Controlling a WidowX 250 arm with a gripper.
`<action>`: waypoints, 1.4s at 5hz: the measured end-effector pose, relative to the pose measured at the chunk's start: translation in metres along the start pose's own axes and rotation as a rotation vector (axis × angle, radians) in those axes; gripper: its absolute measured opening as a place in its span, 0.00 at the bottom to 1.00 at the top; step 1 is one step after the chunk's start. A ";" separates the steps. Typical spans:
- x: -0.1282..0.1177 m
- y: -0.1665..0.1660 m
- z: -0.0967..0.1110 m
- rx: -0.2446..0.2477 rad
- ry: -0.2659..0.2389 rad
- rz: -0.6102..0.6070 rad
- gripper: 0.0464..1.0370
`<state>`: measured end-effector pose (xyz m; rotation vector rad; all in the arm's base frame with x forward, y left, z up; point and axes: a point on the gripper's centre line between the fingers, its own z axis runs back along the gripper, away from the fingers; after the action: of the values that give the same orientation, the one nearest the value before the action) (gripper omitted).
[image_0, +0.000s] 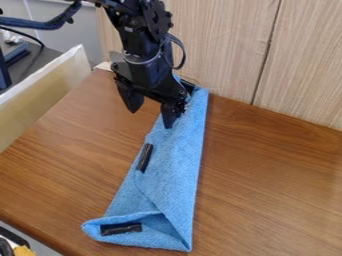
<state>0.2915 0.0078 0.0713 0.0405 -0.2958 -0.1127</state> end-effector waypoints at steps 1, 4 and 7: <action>-0.006 -0.001 -0.006 -0.003 0.029 0.001 0.96; -0.038 -0.027 -0.012 -0.005 0.076 -0.089 0.96; -0.065 -0.023 -0.069 0.010 0.212 -0.126 0.96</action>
<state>0.2478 -0.0054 -0.0149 0.0806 -0.0814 -0.2308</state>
